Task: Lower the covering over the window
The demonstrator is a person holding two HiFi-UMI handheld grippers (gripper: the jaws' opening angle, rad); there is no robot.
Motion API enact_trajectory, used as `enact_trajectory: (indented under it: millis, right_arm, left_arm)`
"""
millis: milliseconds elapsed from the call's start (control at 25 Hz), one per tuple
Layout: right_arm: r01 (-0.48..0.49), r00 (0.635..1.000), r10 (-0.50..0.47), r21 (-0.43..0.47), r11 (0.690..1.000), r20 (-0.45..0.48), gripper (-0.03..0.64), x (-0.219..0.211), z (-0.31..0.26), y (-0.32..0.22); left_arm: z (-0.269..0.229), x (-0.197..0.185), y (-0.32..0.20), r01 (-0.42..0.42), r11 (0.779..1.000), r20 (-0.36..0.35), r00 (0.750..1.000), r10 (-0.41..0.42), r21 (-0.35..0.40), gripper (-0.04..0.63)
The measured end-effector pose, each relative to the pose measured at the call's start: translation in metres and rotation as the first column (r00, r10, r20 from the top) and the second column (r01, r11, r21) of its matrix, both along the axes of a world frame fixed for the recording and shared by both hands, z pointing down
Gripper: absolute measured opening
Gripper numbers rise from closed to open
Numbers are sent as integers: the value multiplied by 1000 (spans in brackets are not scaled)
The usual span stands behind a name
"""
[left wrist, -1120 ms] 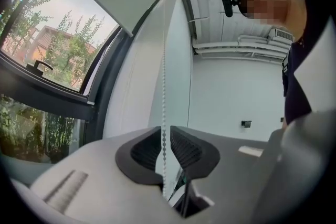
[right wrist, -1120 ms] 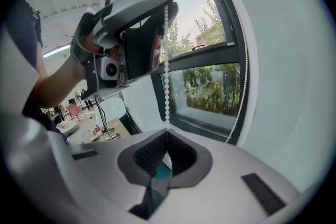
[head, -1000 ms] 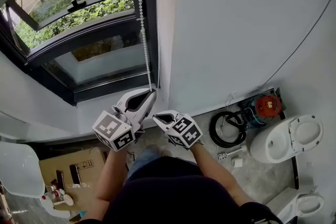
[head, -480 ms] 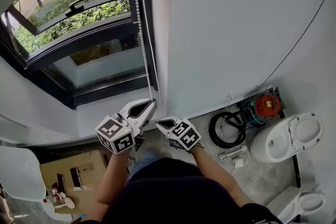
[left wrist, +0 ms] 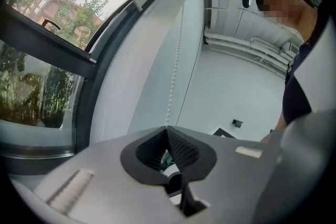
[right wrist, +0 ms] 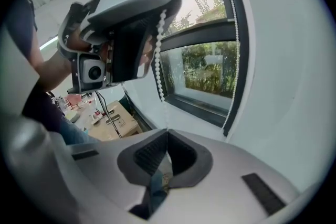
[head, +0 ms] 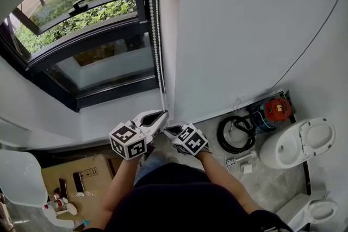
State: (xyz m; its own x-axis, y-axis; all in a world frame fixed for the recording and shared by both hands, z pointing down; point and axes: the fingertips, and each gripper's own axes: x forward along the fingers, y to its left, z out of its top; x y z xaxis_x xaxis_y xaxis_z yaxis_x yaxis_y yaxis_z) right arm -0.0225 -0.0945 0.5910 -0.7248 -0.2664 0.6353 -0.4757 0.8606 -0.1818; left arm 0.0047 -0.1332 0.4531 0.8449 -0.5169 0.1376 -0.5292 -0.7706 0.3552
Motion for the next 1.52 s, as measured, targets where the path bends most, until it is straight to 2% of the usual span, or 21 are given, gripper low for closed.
enact_trajectory:
  millis: [160, 240, 320, 440, 600, 880, 1080, 1320, 1400, 1440, 1480, 1520]
  right_arm:
    - [-1, 1000, 1, 2, 1000, 2, 12, -3, -1, -3]
    - [-1, 1000, 0, 4, 1000, 3, 13, -4, -2, -3]
    - [-2, 1000, 2, 6, 1000, 4, 12, -5, -3, -3]
    - [-2, 1000, 2, 9, 1000, 4, 12, -4, -5, -2]
    - [-6, 1000, 6, 13, 1000, 8, 14, -3, -6, -4]
    - [3, 1000, -3, 21, 1000, 1, 14, -4, -7, -2]
    - [5, 1000, -5, 19, 1000, 1, 14, -4, -7, -1]
    - [48, 999, -48, 18, 999, 9, 15, -1, -13, 2]
    - [64, 997, -64, 12, 998, 49, 41, 3, -27, 1]
    - [69, 995, -70, 17, 997, 72, 97, 5, -37, -1]
    - [71, 993, -74, 30, 997, 95, 122, 7, -48, -3]
    - [68, 990, -73, 50, 996, 117, 123, 8, -62, -6]
  left_arm:
    - [7, -10, -7, 22, 1000, 7, 1000, -22, -8, 12]
    - [17, -14, -9, 25, 999, 41, 999, -24, -23, 12]
    - [31, -15, -7, 24, 999, 70, 997, -20, -48, 12]
    - [44, -20, -2, 40, 995, 43, 998, -37, -89, 12]
    - [62, -21, -1, 36, 992, 87, 996, -26, -118, 12]
    - [111, -31, 13, 60, 973, 155, 988, -26, -221, 12]
    - [128, -38, 18, 77, 961, 166, 986, -33, -265, 12]
    - [131, -37, 21, 74, 960, 161, 986, -30, -271, 12]
    - [131, -34, 22, 71, 961, 158, 987, -28, -268, 12]
    - [131, -34, 23, 70, 961, 156, 987, -29, -267, 12]
    - [131, -33, 23, 69, 961, 154, 988, -29, -267, 12]
    - [131, -33, 23, 68, 961, 153, 988, -27, -267, 12]
